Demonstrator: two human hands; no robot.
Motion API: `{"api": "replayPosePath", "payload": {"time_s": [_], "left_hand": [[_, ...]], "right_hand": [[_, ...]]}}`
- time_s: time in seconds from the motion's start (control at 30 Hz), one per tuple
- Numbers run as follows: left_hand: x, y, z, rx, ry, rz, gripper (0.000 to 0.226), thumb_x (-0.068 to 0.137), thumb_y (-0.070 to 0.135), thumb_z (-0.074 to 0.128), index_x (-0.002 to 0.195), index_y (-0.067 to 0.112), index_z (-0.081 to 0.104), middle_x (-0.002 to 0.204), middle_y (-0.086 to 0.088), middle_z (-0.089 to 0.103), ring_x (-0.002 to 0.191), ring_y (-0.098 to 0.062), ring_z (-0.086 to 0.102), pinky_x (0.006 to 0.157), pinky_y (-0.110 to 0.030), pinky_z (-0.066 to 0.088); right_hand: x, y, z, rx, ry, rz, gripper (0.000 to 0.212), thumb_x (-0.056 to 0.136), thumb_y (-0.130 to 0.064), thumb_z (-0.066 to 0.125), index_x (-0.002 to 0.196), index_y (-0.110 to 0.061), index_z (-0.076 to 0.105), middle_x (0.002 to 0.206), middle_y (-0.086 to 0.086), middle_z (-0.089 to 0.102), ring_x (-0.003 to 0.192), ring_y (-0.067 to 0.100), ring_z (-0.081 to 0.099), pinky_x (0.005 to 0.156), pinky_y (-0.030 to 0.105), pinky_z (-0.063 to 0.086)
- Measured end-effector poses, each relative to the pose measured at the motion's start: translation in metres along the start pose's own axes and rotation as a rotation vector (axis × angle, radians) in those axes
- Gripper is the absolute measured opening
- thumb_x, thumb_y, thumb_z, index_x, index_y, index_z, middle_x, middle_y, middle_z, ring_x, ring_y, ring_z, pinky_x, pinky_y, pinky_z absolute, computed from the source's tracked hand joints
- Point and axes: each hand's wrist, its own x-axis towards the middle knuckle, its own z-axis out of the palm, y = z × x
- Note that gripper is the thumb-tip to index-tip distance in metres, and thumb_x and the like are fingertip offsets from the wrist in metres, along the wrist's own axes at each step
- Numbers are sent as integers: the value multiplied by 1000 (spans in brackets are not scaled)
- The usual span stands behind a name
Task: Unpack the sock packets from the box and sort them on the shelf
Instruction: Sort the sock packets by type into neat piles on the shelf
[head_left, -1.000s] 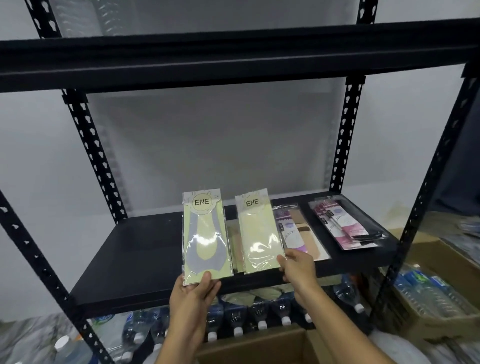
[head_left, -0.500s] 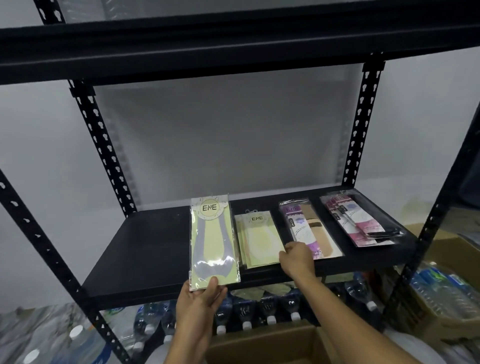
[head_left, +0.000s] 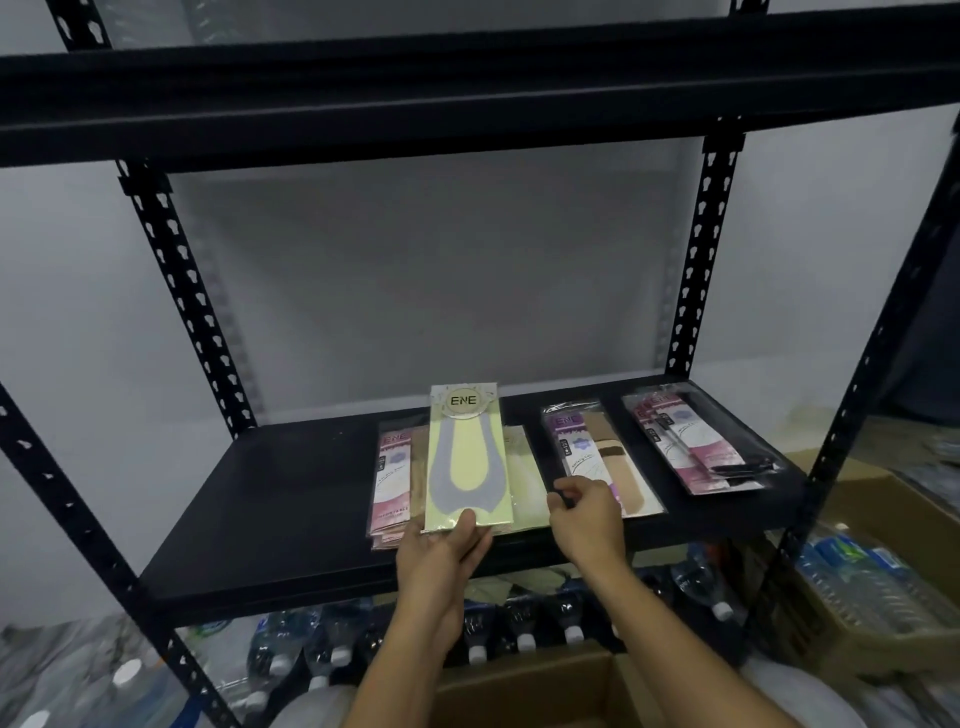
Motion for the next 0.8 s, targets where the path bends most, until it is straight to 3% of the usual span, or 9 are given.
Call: {"api": "replayPosePath", "payload": {"time_s": [0.07, 0.17, 0.23, 0.33, 0.43, 0.6, 0.73, 0.8], "left_hand": [[5, -5, 16, 14, -11, -23, 67, 86, -2, 68, 142, 9, 34, 105, -20, 69, 91, -29, 73, 70, -30, 61], [18, -17, 37, 44, 11, -59, 73, 87, -5, 66, 148, 5, 27, 110, -23, 66, 94, -31, 72, 76, -33, 61], [26, -26, 48, 74, 28, -85, 73, 88, -10, 62, 149, 5, 24, 104, -22, 67, 93, -33, 71, 74, -35, 62], [34, -37, 53, 168, 92, -100, 75, 89, -11, 60, 150, 6, 20, 97, -21, 65, 85, -29, 70, 69, -36, 61], [39, -42, 51, 346, 130, -58, 73, 88, -3, 67, 147, 5, 24, 103, -28, 65, 81, -28, 72, 57, -35, 61], [36, -34, 49, 760, 91, -3, 41, 89, 19, 70, 116, -1, 46, 70, -22, 69, 49, -29, 70, 42, -35, 56], [30, -29, 47, 992, 82, 19, 54, 88, 33, 70, 119, -2, 42, 57, -17, 66, 38, -22, 64, 36, -27, 49], [25, -28, 44, 1056, 86, 76, 59, 87, 36, 70, 122, 6, 33, 59, -16, 65, 32, -17, 59, 34, -23, 45]], "right_hand": [[0, 2, -4, 15, 7, -6, 16, 88, -14, 62, 104, -14, 66, 108, 6, 62, 83, 14, 59, 77, 25, 48], [-1, 7, -10, 39, 30, -11, 14, 88, -12, 62, 100, -14, 67, 93, -2, 64, 83, 14, 62, 77, 27, 50], [-2, 11, -14, 39, 45, -16, 11, 87, -11, 63, 97, -14, 67, 85, -8, 60, 81, 12, 62, 79, 29, 52], [-2, 19, -19, 24, 38, -21, 8, 87, -11, 62, 92, -18, 65, 96, 2, 62, 76, 5, 58, 70, 22, 48], [-1, 25, -23, 12, 34, -21, 7, 87, -14, 63, 90, -20, 65, 100, 3, 62, 76, 6, 59, 69, 21, 45], [-1, 28, -25, 23, 35, -32, 8, 86, -14, 63, 90, -20, 66, 100, 2, 62, 77, 5, 58, 70, 22, 44], [-2, 30, -20, 32, 0, -45, 11, 86, -13, 64, 94, -18, 68, 100, 2, 65, 82, 7, 60, 72, 20, 44], [-2, 31, -17, 29, -14, -42, 12, 86, -12, 64, 96, -16, 69, 100, 3, 66, 84, 10, 62, 75, 20, 45]]}}
